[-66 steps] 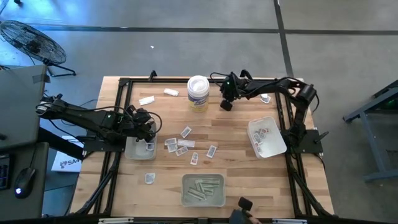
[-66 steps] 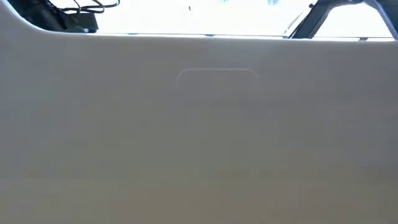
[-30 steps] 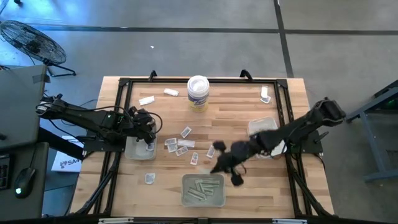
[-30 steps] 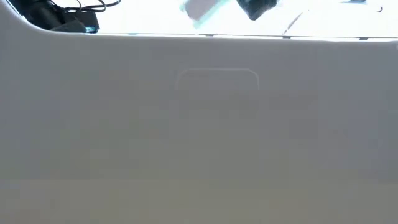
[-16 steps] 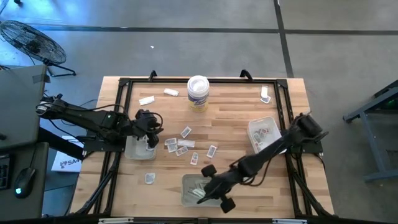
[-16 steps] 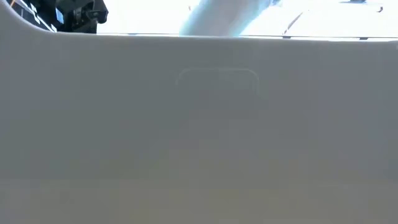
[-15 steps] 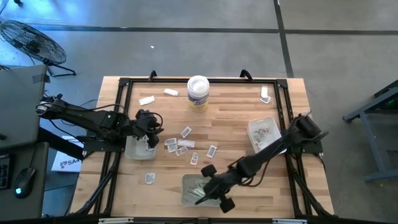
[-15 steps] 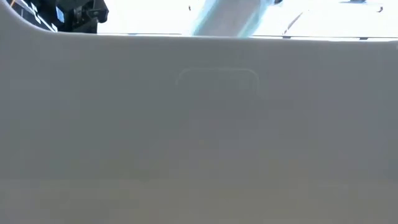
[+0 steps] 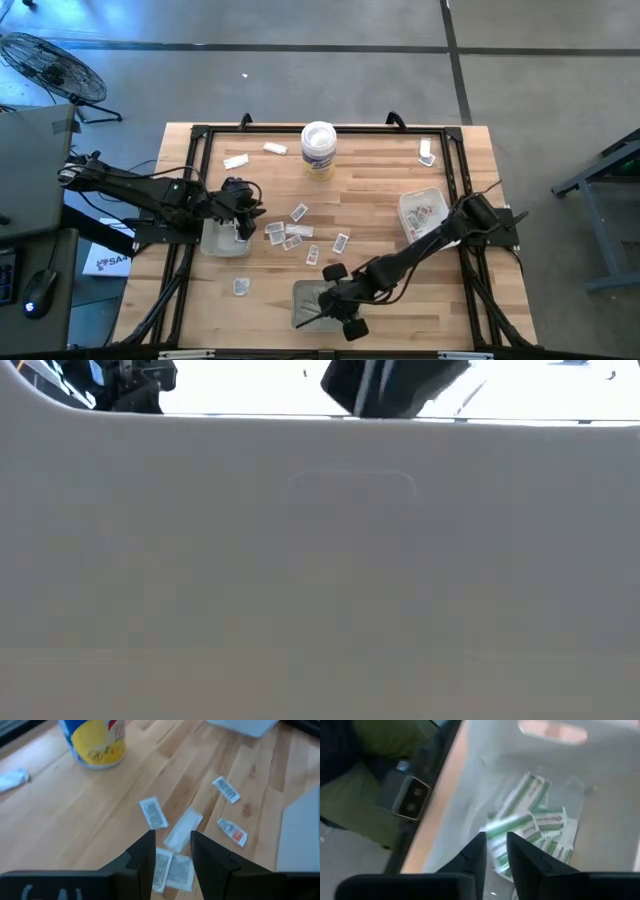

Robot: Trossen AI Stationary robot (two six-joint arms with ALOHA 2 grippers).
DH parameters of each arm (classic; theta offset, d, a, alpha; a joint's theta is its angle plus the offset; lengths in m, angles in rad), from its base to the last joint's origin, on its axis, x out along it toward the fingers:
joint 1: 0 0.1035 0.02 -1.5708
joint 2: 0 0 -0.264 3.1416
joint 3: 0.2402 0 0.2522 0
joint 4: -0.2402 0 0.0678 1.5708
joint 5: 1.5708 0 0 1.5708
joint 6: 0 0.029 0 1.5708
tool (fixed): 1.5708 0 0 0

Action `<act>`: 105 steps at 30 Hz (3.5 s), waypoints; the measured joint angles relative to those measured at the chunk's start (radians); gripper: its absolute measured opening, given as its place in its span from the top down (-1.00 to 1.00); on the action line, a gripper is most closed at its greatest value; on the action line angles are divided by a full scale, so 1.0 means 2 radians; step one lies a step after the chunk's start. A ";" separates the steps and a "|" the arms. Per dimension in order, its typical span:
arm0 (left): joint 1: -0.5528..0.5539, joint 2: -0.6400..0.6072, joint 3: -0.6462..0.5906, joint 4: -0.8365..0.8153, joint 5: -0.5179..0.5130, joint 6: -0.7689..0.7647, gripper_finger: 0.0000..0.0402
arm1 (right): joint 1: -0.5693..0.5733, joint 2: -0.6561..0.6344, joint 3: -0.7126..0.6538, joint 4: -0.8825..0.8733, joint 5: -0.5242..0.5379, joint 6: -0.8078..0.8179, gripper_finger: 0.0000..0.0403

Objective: Pick & Place First Aid Supplies
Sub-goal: Put the green bandage pack into the bottom gray bin, then put the orange ointment pack into the white bin

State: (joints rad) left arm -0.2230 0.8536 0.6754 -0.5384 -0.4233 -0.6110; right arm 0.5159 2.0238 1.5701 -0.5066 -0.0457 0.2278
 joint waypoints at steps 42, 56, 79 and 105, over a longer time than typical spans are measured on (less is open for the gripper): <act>0.092 0.388 0.001 0.327 0.072 0.159 0.40 | -0.055 -0.239 -0.211 0.007 0.139 0.043 0.58; 0.091 0.424 0.002 0.326 0.055 0.157 0.41 | -0.055 -0.239 -0.211 0.016 0.141 0.041 0.58; 0.093 0.351 -0.002 0.298 0.093 0.135 0.99 | -0.055 -0.238 -0.211 0.032 0.137 0.065 0.58; -0.024 -0.060 0.000 -0.246 0.045 -0.220 1.00 | -0.056 -0.238 -0.211 0.038 0.173 0.016 0.59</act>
State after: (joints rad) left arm -0.2708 0.7327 0.6746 -1.0312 -0.3329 -1.0515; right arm 0.4030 1.5475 1.1484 -0.4298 0.3011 0.2607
